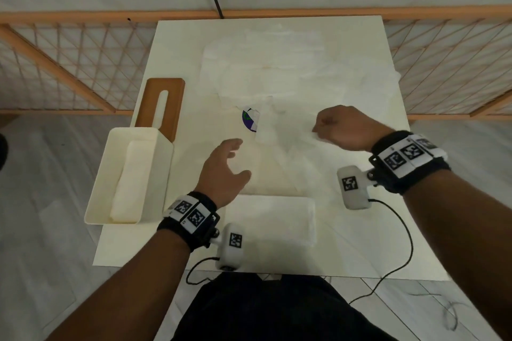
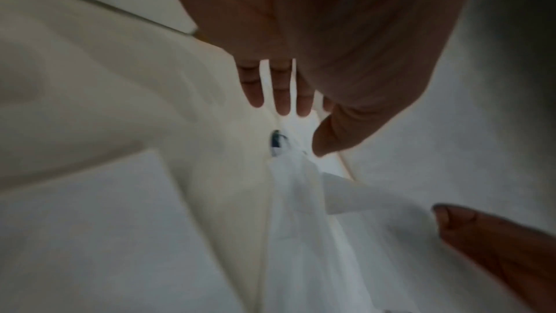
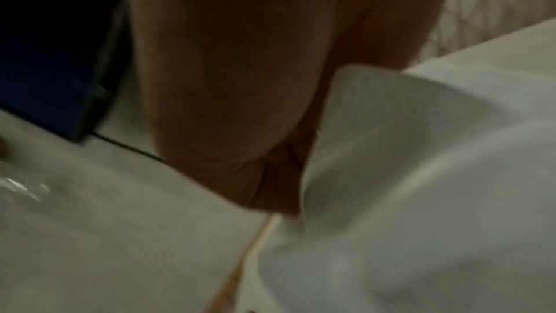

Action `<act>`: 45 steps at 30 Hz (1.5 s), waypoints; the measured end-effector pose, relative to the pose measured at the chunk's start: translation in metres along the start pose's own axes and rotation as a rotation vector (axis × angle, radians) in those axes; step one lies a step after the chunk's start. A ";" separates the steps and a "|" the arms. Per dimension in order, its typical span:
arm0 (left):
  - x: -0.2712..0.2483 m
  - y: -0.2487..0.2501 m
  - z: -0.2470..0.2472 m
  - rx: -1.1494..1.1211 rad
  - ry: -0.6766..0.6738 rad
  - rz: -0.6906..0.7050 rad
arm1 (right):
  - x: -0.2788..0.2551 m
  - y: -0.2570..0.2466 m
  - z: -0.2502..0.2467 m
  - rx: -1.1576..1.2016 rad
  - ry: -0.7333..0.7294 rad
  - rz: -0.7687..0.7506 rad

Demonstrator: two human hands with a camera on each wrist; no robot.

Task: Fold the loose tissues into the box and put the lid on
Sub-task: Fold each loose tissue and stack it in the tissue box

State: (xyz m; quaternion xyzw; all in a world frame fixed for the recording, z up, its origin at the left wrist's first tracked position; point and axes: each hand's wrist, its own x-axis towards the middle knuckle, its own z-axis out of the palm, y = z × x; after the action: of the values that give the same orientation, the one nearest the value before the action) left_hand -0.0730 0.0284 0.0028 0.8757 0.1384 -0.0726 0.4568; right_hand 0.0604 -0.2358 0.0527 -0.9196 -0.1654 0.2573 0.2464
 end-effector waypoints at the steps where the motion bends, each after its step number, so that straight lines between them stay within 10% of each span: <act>1: 0.006 0.009 0.001 -0.027 -0.037 0.038 | -0.007 -0.010 -0.013 0.076 -0.046 0.006; 7: 0.034 0.050 0.001 0.027 -0.210 0.221 | -0.039 -0.035 -0.044 0.634 -0.161 0.026; 12: 0.042 0.055 -0.010 -0.321 -0.192 0.025 | -0.054 -0.021 -0.037 1.038 0.033 0.063; 18: 0.029 0.053 -0.021 -0.680 -0.148 -0.207 | -0.067 0.001 0.028 1.396 -0.090 0.105; 24: 0.020 0.036 -0.029 -0.593 -0.082 -0.266 | -0.064 -0.018 0.061 1.294 0.211 0.154; 32: 0.005 0.025 -0.036 -0.553 -0.039 -0.072 | -0.065 -0.031 0.057 0.779 0.270 0.092; 45: 0.006 0.007 -0.034 -0.953 0.022 -0.288 | -0.068 -0.027 0.060 0.759 0.306 0.075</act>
State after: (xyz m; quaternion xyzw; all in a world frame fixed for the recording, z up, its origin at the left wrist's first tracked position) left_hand -0.0648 0.0542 0.0259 0.5422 0.2803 -0.0545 0.7903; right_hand -0.0329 -0.2207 0.0498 -0.7965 0.0135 0.1689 0.5804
